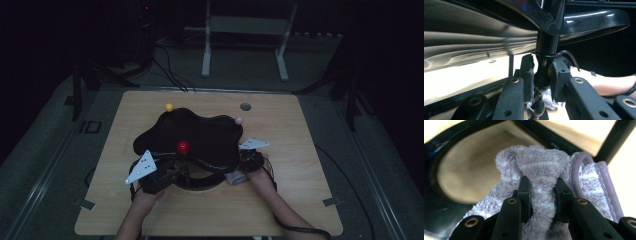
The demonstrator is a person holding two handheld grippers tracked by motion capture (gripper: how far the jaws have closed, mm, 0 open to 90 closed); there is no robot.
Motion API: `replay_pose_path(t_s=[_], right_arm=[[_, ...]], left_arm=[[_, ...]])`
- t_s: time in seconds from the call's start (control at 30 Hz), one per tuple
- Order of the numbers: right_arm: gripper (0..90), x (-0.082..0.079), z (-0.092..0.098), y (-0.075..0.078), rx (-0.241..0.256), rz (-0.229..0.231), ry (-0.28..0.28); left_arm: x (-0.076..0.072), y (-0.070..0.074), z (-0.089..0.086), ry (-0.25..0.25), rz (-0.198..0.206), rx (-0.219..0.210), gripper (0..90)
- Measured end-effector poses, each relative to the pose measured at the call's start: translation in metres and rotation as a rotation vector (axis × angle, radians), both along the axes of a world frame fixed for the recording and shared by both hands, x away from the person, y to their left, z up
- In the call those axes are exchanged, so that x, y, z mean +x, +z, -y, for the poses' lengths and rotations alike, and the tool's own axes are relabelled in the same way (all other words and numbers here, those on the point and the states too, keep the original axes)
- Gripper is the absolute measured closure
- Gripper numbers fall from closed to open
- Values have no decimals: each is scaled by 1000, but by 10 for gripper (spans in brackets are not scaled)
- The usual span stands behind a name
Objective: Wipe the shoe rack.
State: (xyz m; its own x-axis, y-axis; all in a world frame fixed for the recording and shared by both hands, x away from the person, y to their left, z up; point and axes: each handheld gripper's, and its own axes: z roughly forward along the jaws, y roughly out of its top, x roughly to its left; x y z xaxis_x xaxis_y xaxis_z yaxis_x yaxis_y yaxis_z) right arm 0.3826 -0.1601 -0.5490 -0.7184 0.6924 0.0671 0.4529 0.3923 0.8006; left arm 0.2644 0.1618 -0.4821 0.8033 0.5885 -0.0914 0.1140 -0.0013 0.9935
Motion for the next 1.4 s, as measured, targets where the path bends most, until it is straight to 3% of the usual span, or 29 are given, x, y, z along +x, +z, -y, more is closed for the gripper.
replay_pose_path(t_s=[0.03,0.07,0.13,0.27,0.47,0.53,0.83,0.93,1.2,1.4], right_arm=[[716,0,0,0,0,0,0],[714,13,2,1,5,-13,-37],[714,21,4,1,12,-24,-53],[714,22,6,1,22,-32,-54],[715,2,9,-1,26,-20,-39],[717,-20,6,0,14,-25,10],[720,-59,-9,-3,33,-16,78],[724,-80,-27,-3,14,-2,146],[726,-84,-44,-2,45,-26,172],[728,-85,-43,4,49,-16,181]], left_arm=[[0,0,0,0,0,0,755],[0,0,0,-1,2,0,754],[0,0,0,2,2,-2,754],[0,-1,1,4,0,-4,754],[-1,1,0,5,-3,6,754],[-1,0,1,12,-3,3,754],[-1,0,1,10,-3,6,754],[-2,0,2,11,-5,5,754],[-2,0,2,14,-5,5,754],[-2,1,0,11,-11,-8,720]])
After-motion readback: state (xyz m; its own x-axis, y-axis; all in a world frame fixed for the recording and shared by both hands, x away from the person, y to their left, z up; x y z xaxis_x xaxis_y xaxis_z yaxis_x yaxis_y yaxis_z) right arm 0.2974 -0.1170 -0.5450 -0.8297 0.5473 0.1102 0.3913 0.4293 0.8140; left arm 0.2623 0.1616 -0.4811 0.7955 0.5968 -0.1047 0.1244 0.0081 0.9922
